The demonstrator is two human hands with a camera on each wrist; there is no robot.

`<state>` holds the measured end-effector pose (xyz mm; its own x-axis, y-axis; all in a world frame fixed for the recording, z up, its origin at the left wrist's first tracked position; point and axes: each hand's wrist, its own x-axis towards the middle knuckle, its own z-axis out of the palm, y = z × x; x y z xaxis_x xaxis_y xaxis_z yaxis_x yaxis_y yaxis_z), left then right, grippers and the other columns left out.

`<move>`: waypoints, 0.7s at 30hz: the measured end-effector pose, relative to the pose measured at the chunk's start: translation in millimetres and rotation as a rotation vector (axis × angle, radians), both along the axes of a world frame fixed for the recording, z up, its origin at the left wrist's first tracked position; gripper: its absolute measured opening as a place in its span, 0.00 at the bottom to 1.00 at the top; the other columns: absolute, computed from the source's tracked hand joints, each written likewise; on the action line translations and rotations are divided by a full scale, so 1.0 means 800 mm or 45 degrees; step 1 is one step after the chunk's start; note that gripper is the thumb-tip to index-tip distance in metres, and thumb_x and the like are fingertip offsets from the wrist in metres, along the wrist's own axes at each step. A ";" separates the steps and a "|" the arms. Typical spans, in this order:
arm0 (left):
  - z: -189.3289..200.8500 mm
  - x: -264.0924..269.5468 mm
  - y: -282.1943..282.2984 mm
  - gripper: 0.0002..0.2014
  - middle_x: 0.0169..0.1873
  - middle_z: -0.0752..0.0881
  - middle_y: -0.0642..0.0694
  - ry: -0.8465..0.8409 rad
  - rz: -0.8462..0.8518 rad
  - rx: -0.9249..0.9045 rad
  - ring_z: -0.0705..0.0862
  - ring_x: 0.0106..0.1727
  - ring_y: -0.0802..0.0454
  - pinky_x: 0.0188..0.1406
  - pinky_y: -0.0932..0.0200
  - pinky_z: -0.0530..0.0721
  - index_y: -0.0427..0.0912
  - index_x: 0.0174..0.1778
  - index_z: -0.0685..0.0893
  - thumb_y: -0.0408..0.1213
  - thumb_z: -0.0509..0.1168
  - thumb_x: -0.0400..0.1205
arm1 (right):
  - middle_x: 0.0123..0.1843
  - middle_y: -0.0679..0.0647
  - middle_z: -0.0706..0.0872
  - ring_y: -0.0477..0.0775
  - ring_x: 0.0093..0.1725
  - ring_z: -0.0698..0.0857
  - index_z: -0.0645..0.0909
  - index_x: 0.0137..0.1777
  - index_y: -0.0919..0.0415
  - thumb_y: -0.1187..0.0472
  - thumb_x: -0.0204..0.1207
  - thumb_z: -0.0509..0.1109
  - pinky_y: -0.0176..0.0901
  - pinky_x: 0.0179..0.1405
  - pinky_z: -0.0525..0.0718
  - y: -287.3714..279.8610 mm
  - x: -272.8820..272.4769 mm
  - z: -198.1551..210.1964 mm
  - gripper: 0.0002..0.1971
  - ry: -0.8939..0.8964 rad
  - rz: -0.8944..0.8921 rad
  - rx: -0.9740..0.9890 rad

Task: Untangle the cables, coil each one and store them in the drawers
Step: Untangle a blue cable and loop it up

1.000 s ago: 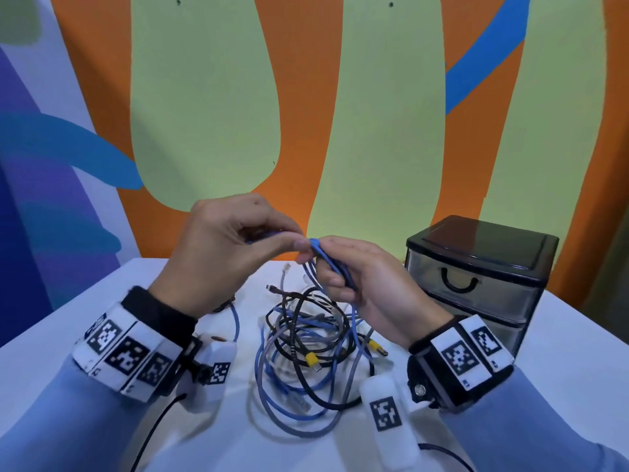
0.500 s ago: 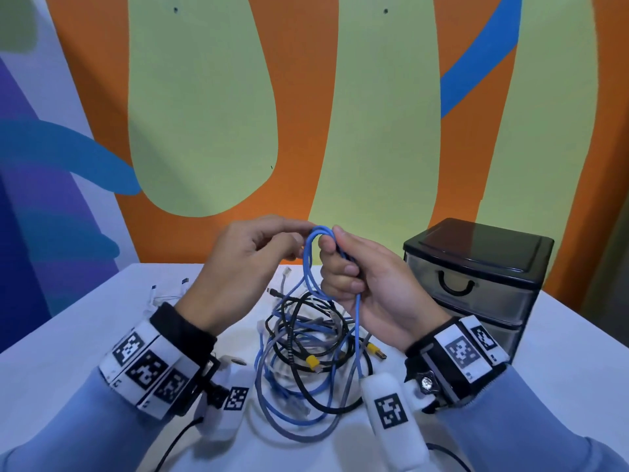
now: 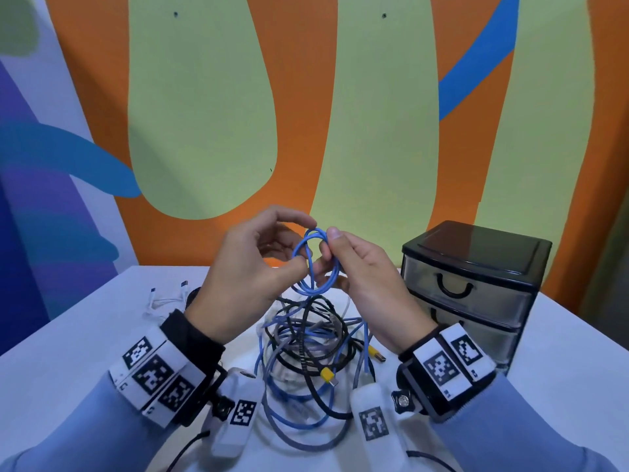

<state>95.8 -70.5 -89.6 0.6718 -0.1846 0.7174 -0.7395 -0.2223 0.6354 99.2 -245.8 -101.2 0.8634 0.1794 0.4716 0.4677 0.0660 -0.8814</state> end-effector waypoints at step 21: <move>0.008 -0.006 -0.005 0.10 0.33 0.80 0.35 0.462 -0.201 -0.458 0.75 0.30 0.49 0.30 0.59 0.72 0.40 0.49 0.98 0.37 0.78 0.74 | 0.30 0.48 0.65 0.55 0.34 0.64 0.74 0.41 0.57 0.48 0.94 0.56 0.56 0.41 0.63 0.005 0.004 -0.008 0.20 -0.124 -0.103 0.034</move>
<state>91.3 -74.6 -83.4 0.8724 -0.0885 0.4808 -0.4651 0.1527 0.8720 102.4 -241.7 -107.4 0.8245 0.0976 0.5574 0.5556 0.0472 -0.8301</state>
